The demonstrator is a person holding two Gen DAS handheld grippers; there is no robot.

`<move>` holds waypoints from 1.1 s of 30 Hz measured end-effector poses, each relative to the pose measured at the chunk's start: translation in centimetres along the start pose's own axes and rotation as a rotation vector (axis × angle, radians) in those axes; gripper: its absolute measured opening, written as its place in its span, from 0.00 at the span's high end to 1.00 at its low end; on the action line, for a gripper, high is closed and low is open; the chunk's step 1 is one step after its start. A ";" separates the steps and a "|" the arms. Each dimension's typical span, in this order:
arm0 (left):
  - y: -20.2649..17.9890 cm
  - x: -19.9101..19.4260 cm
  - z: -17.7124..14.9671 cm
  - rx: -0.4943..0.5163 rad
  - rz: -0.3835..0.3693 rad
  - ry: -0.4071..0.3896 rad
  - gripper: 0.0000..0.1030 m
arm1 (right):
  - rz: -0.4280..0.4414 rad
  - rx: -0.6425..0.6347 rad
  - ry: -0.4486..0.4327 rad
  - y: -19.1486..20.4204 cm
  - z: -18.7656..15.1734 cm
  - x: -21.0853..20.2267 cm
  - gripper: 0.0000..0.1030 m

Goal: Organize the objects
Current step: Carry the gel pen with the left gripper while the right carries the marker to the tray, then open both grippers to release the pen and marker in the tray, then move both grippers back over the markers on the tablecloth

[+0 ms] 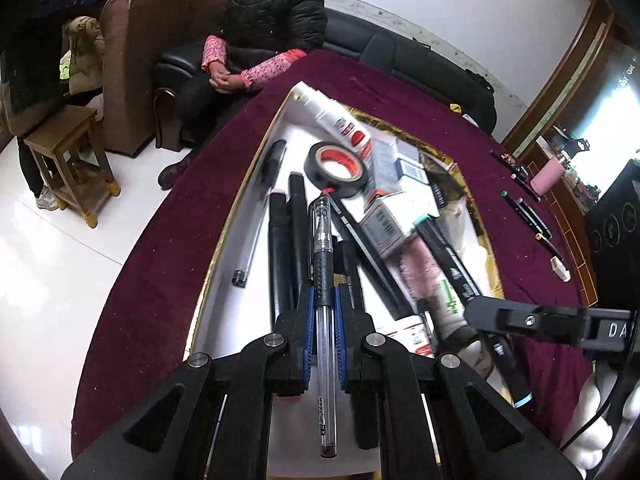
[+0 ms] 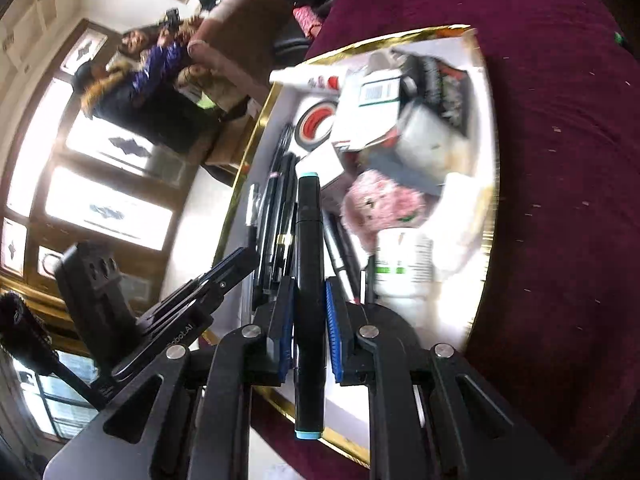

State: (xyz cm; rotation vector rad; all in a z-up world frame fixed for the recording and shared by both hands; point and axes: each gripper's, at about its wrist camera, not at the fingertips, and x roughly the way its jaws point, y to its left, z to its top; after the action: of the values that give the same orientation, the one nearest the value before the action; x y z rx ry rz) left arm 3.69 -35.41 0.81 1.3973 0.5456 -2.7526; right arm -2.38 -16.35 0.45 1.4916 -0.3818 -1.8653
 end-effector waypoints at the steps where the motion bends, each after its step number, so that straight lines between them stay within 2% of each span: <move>1: 0.2 0.2 0.0 0.003 0.008 0.002 0.93 | -0.005 -0.003 0.008 0.1 0.3 0.6 0.87; 5: 0.9 0.5 0.0 -0.001 -0.001 0.003 0.93 | -0.027 -0.003 0.029 0.8 0.4 2.5 0.87; 13: 0.8 0.9 0.1 0.022 -0.026 0.009 0.93 | -0.062 -0.027 0.014 1.2 0.1 2.5 0.87; 20: 1.3 -0.1 0.4 -0.013 -0.058 -0.012 0.92 | -0.087 -0.046 0.015 1.6 0.1 2.9 0.86; 22: 1.4 -0.5 0.5 -0.028 -0.073 -0.022 0.86 | -0.092 -0.057 0.006 1.9 0.1 2.8 0.85; 24: 1.4 -0.9 0.6 -0.032 -0.085 -0.028 0.61 | -0.091 -0.067 -0.002 2.0 0.1 2.8 0.84; 25: 1.3 -0.9 0.7 -0.029 -0.092 -0.029 0.56 | -0.091 -0.070 -0.009 2.1 0.1 2.7 0.82; 28: 1.3 -1.3 0.8 -0.035 -0.093 -0.032 0.54 | -0.093 -0.078 -0.031 2.1 0.2 2.4 0.75; 30: 1.4 -1.4 0.7 -0.048 -0.096 -0.034 0.46 | -0.080 -0.068 -0.041 1.8 0.4 2.1 0.70; 33: 1.3 -1.9 0.7 -0.053 -0.095 -0.044 0.45 | -0.059 -0.061 -0.052 1.5 0.4 1.7 0.60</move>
State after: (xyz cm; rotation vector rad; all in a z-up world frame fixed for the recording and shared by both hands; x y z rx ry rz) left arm 4.51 -37.15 2.23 1.3306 0.6954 -2.8111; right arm -2.34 -18.67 0.23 1.4300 -0.3052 -1.9477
